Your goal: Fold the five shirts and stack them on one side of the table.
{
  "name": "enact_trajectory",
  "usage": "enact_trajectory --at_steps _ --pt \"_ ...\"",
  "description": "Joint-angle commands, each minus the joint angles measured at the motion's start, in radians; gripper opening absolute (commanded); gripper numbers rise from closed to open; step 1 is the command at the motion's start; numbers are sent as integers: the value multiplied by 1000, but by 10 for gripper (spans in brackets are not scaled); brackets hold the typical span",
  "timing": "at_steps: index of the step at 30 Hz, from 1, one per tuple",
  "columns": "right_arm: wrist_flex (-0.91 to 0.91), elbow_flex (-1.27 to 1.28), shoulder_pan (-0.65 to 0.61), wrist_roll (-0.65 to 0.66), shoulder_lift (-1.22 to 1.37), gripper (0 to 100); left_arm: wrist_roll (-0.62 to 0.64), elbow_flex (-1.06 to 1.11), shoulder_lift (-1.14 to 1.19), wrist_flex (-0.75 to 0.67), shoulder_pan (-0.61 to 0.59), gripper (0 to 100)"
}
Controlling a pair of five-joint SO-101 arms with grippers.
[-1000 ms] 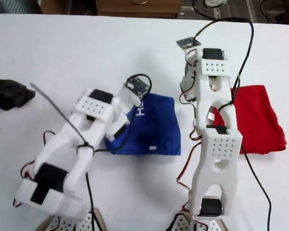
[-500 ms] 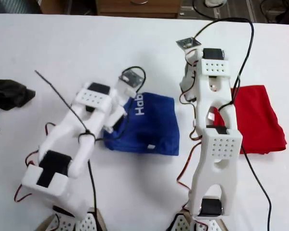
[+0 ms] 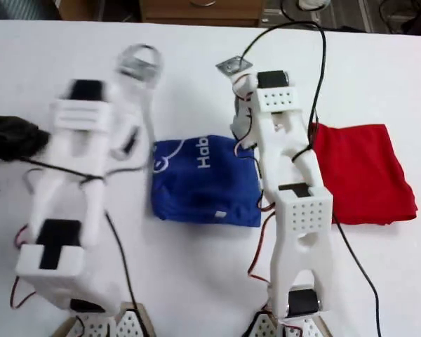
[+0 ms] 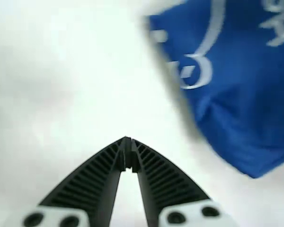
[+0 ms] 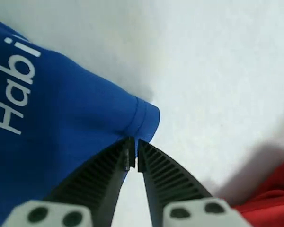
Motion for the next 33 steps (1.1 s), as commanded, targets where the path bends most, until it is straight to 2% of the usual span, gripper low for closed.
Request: enact_trajectory --at_steps 1,11,14,18,22,29,33 --pt "-7 -31 -7 -5 -10 22 -3 -74 -6 31 -172 27" --pt "-156 -41 -7 5 159 22 -58 -65 -5 64 -382 27" --pt "-217 -43 1 5 160 22 -104 -62 -5 64 -414 27" --pt "-237 -103 1 5 170 22 -106 -62 -5 66 -439 27" --pt "-183 -166 1 5 159 23 -107 -62 -5 66 -465 27" --pt "53 -345 1 5 148 26 -109 -62 -2 66 -486 27" --pt "68 -422 -8 37 148 45 -110 -62 -2 66 -488 27"
